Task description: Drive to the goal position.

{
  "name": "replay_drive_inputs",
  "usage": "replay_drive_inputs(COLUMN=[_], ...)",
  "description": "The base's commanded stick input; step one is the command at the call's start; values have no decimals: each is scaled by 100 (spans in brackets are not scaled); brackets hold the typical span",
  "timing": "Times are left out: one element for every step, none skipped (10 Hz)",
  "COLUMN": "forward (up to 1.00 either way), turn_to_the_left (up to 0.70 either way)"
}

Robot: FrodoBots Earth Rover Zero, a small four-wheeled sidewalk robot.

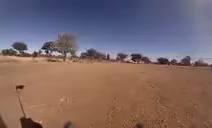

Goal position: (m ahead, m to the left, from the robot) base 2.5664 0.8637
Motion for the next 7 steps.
replay_drive_inputs(forward=[50, 50, 50, 50, 50, 50, 50], turn_to_the_left=[0, 0, 0, 0, 0, 0, 0])
